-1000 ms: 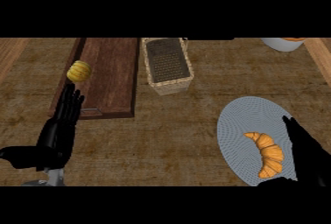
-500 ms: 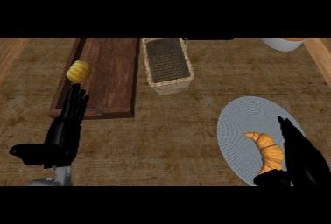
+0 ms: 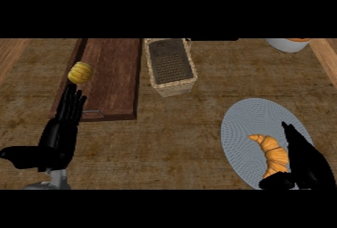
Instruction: Pick the croissant from the placemat and place it in the basket
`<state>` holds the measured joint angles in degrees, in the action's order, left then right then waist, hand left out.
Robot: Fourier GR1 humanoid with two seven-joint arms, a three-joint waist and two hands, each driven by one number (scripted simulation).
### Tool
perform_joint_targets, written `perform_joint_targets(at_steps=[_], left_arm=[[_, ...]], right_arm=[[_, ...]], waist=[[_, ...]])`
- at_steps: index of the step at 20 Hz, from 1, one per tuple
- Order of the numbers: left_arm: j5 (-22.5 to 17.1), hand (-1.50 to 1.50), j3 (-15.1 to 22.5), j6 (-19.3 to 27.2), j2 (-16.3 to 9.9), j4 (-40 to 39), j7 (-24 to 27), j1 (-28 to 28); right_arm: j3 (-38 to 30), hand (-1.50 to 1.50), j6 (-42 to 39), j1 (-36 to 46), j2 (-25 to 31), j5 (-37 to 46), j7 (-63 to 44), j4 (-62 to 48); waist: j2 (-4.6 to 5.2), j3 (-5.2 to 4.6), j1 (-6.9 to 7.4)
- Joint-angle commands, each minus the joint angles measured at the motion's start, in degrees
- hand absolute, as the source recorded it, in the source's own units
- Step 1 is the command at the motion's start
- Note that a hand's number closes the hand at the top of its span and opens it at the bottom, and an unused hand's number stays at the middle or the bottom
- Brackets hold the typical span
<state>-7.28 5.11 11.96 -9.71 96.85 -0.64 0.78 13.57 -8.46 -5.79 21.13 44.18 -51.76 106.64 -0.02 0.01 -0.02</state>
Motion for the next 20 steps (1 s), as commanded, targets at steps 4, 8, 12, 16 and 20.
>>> perform_joint_targets(at_steps=[4, 8, 12, 16, 20], left_arm=[[-0.09, 0.00, -1.79, -3.20, 1.40, -2.51, 1.24, 0.34], [2.22, 0.00, -1.68, -1.52, 2.31, -0.38, -2.00, 1.95], [1.36, 0.00, -3.22, -3.84, 2.74, -2.06, -0.56, 1.46], [3.94, 0.00, -0.90, -2.76, 4.48, 3.40, -0.07, -3.85], [4.69, 0.00, -1.05, -3.20, 4.77, 1.36, -0.86, -1.57]], right_arm=[[-2.75, -1.50, -0.15, 1.03, -2.78, 1.71, 5.58, -6.52], [-2.82, -1.50, 2.18, 0.56, -5.01, 4.12, 8.39, -9.28], [-6.37, -1.50, -1.18, 1.87, -5.08, 3.05, 7.99, -6.89], [-4.95, -1.50, -0.63, 2.73, -8.03, 6.26, 7.15, -9.32], [-5.35, 1.50, 2.09, 5.54, -10.23, 6.75, 11.15, -17.02]], waist=[[0.01, -0.01, -0.02], [0.00, 0.00, -0.03], [-0.01, -0.01, -0.04], [-0.02, -0.01, 0.11], [0.01, 0.00, 0.18]])
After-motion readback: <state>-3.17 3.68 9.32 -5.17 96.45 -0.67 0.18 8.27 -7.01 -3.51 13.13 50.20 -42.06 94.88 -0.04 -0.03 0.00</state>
